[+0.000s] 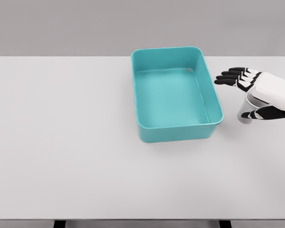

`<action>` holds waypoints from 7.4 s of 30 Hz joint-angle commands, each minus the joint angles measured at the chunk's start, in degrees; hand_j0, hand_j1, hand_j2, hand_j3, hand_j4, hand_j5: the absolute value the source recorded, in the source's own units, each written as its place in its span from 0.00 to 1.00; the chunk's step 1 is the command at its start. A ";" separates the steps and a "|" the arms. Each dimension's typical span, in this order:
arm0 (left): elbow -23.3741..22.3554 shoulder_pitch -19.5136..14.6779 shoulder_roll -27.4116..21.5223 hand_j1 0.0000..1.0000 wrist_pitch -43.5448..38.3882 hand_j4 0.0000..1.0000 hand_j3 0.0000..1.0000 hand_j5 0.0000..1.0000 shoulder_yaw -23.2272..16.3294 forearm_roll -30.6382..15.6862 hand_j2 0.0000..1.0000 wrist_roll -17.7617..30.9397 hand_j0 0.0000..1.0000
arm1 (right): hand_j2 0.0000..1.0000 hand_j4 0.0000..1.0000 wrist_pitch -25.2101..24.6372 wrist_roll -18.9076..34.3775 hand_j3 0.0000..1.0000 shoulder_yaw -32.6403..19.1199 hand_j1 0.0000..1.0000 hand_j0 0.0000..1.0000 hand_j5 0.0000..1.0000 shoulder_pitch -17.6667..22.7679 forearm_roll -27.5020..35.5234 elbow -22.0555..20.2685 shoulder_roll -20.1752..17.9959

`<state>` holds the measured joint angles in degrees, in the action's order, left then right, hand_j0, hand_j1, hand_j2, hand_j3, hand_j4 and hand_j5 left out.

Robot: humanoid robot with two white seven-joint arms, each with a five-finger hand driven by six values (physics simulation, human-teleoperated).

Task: Put the paper cup into the basket with your right arm

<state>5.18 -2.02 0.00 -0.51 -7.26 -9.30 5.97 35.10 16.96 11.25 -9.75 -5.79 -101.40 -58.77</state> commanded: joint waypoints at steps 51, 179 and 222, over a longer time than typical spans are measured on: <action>0.01 0.00 0.00 1.00 0.07 1.00 1.00 1.00 -0.03 -0.01 1.00 0.01 1.00 | 1.00 1.00 -13.30 18.04 1.00 -18.90 1.00 1.00 1.00 7.03 36.46 22.92 21.94; 0.01 0.00 0.00 1.00 0.07 1.00 1.00 1.00 -0.03 -0.01 1.00 0.01 1.00 | 0.49 0.49 -19.54 18.04 0.49 -16.00 0.49 0.49 0.49 -2.55 32.77 25.38 30.47; 0.01 0.00 0.00 1.00 -0.02 1.00 1.00 1.00 -0.03 -0.01 1.00 0.01 1.00 | 0.49 0.49 -19.80 18.04 0.49 -3.43 0.49 0.49 0.49 -16.44 2.62 17.82 37.68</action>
<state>5.18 -2.02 0.00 -0.50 -7.28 -9.30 5.96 15.36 35.05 6.92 -26.72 -2.10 -83.55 -21.12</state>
